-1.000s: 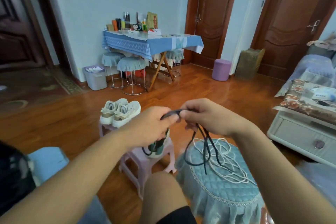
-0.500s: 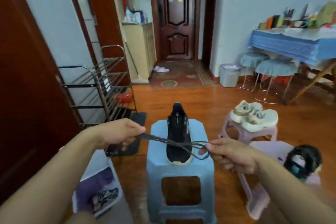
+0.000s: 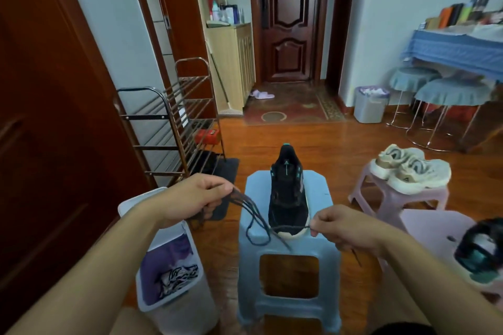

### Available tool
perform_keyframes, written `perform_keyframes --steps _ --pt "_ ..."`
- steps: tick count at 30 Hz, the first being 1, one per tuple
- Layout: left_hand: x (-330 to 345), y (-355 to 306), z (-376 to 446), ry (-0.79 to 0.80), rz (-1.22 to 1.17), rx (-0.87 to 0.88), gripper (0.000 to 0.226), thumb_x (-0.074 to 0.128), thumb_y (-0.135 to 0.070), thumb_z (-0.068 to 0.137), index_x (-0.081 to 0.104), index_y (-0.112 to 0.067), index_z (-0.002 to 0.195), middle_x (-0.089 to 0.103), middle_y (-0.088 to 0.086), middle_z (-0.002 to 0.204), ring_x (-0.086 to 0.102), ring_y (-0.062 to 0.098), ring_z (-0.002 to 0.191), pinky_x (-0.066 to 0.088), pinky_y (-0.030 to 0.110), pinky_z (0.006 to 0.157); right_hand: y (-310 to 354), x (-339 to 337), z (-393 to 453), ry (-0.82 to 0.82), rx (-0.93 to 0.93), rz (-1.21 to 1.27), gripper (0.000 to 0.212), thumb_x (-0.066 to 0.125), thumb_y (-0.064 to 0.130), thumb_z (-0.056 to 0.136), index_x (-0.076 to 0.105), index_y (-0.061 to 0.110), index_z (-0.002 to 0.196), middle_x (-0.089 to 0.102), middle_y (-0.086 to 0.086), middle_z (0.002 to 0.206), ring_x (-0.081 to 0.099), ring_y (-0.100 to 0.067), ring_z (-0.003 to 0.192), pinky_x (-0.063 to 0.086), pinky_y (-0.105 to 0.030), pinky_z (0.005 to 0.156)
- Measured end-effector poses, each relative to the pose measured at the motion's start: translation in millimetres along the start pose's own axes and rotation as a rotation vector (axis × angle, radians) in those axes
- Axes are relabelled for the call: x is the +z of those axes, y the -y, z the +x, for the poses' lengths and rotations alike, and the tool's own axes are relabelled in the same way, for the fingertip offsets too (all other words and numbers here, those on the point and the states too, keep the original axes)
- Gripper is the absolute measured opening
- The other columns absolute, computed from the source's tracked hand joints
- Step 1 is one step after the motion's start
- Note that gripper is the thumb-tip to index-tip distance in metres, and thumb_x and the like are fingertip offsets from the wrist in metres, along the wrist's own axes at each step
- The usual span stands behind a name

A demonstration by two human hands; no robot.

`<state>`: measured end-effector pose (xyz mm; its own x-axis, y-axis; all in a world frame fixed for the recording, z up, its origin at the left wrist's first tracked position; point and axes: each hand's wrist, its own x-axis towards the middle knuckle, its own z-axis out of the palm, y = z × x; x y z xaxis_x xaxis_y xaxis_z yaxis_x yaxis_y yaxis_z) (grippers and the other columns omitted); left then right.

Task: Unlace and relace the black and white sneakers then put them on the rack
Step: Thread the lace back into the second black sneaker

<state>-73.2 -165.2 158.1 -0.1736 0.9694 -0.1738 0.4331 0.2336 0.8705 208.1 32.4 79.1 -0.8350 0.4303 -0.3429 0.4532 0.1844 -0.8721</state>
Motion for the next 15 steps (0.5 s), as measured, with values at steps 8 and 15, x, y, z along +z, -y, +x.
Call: perform_keyframes --steps 8,15 --pt "3.4 -34.3 0.9 0.094 0.112 0.134 0.027 0.055 -0.04 0.1 0.077 -0.029 0.112 0.049 0.011 0.074 0.049 0.017 0.066 0.046 0.028 0.066 10.5 5.6 1.0 -0.112 -0.038 -0.248 0.031 0.053 0.057 0.097 0.071 0.034 0.108 0.06 0.012 0.078 0.053 -0.005 0.068 0.045 -0.026 0.068" --pt "17.0 -64.3 2.1 0.363 0.199 0.245 0.025 0.057 -0.022 0.101 0.076 -0.019 0.118 0.063 -0.014 0.077 0.052 0.012 0.073 0.046 0.026 0.072 49.5 39.0 6.2 0.213 -0.234 0.048 0.034 0.059 0.028 0.102 0.058 0.033 0.135 0.058 0.01 0.078 0.049 0.0 0.061 0.038 -0.018 0.057"
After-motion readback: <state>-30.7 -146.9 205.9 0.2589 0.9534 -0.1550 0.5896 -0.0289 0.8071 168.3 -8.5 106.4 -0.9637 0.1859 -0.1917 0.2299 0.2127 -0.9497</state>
